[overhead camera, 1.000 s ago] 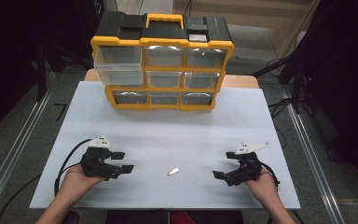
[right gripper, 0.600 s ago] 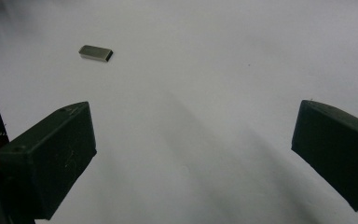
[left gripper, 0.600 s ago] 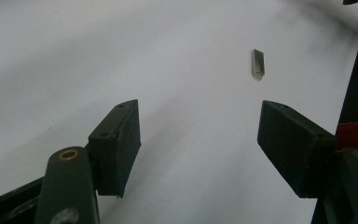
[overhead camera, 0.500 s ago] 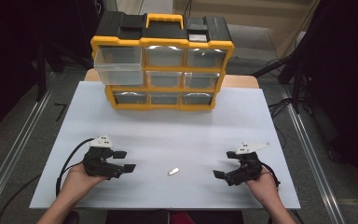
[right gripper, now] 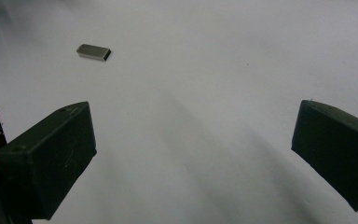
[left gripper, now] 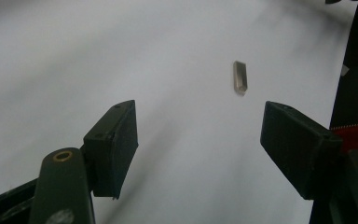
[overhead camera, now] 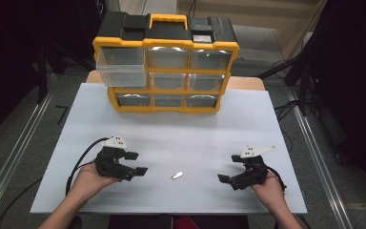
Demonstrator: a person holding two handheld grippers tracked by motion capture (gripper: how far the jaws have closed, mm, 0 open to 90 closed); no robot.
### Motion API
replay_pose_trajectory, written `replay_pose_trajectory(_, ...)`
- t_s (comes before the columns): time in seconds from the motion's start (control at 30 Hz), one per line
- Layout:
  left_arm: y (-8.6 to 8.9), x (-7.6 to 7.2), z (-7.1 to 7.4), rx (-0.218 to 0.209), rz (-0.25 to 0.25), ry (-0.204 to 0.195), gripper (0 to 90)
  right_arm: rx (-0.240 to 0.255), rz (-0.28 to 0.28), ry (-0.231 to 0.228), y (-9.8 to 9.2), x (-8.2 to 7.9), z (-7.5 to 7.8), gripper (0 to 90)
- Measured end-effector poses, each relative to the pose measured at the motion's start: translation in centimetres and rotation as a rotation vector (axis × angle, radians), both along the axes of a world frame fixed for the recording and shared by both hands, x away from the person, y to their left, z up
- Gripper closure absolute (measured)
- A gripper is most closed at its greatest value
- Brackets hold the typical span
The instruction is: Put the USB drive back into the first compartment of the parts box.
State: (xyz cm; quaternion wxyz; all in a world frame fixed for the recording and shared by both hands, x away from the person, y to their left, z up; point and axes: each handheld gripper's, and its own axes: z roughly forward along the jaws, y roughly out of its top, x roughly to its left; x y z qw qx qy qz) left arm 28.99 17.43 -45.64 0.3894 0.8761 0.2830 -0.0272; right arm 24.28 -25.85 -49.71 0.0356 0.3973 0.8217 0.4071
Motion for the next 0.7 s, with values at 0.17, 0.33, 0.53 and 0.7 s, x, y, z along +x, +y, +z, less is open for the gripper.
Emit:
replay_pose_trajectory(0.17, -0.9, 0.5, 0.3, 0.004, 0.000, -0.015, 28.5, -0.006, 0.003, 0.003, 0.1, 0.0, 0.0, 0.0)
replay_pose_trajectory(0.33, -1.5, 0.7, 0.3, -0.002, -0.012, -0.001, 28.6, -0.005, 0.004, 0.001, 0.1, 0.0, 0.0, 0.0)
replay_pose_trajectory(0.53, -2.2, 1.1, 0.8, -0.027, -0.028, 0.003, 28.6, -0.006, 0.004, 0.001, 0.1, 0.0, 0.0, 0.0)
replay_pose_trajectory(0.7, -3.5, 1.4, 1.2, -0.036, -0.049, -0.002, 28.6, 0.007, 0.005, 0.003, 0.4, 0.0, 0.0, 0.0)
